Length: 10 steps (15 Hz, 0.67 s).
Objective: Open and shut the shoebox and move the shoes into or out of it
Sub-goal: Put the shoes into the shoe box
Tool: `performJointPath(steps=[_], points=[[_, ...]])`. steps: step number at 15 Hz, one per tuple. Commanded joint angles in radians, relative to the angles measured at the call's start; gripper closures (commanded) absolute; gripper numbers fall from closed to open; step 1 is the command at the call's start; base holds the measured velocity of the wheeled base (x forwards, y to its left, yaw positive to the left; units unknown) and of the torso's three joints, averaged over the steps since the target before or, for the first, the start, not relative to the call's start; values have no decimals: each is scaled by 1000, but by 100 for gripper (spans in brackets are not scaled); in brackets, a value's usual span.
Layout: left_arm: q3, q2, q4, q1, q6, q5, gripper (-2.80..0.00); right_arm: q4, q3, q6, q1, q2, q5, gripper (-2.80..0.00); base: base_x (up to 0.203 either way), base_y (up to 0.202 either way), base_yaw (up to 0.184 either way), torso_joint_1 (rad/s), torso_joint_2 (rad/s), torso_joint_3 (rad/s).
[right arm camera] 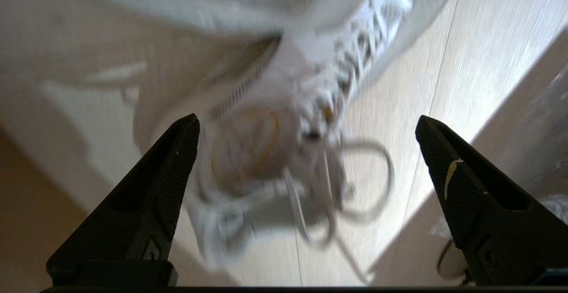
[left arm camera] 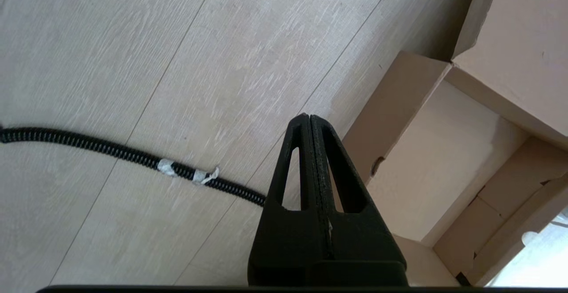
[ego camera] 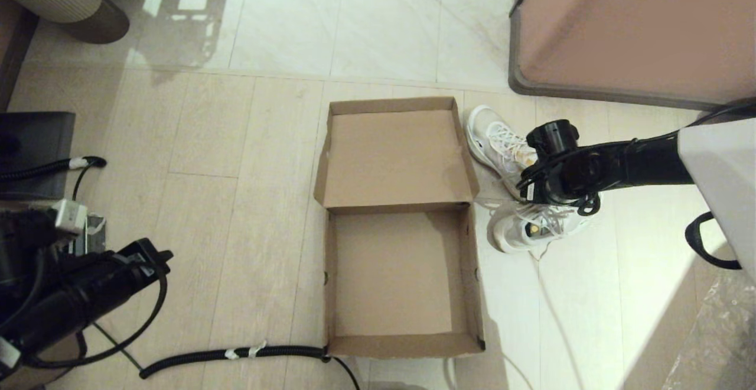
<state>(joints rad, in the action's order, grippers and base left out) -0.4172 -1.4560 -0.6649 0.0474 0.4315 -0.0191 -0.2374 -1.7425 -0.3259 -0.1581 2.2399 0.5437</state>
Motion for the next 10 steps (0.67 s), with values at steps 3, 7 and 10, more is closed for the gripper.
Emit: performJointPath(steps=[3,7,10], points=[[55,71,-4,0,3,-1,0,6,230,-5,0,-155,-35,-280,0,0,0,0,0,0],[73,95,-2,7,3,-2,0,185,207,-36,0,-118,-167,-280,0,0,0,0,0,0],[72,89,-2,20,3,-1,0,211,161,16,2,-78,-331,-280,0,0,0,0,0,0]])
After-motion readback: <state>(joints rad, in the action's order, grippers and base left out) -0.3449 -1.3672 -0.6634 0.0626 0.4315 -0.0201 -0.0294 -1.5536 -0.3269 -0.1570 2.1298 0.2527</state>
